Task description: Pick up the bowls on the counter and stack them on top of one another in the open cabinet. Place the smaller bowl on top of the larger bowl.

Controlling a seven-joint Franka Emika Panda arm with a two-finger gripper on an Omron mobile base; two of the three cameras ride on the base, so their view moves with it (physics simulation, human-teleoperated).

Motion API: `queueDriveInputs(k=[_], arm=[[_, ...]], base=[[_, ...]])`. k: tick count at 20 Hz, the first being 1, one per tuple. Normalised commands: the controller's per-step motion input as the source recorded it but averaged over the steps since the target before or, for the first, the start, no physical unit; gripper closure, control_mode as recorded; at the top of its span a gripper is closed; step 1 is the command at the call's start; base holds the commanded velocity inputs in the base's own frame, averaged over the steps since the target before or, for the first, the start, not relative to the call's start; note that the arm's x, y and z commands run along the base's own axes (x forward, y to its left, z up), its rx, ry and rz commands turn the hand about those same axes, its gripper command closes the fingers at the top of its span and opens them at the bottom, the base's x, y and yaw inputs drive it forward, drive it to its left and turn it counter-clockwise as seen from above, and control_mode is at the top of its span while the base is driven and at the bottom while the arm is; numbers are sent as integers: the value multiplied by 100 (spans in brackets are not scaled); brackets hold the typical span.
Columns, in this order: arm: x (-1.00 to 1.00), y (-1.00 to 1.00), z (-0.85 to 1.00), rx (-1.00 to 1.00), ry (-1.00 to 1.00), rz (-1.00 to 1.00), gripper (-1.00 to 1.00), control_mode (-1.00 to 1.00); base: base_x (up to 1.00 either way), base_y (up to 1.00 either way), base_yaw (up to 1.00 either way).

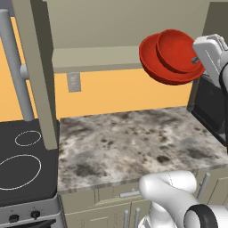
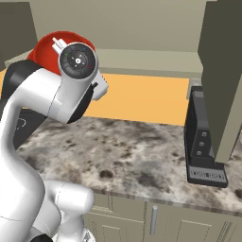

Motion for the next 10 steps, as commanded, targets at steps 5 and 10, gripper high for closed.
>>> queueDriveInputs(k=[5, 10], arm=[[33, 0, 8, 4, 0, -4, 100, -100], [29, 0, 9, 5, 0, -4, 100, -100]], base=[[0, 0, 0], [0, 0, 0]])
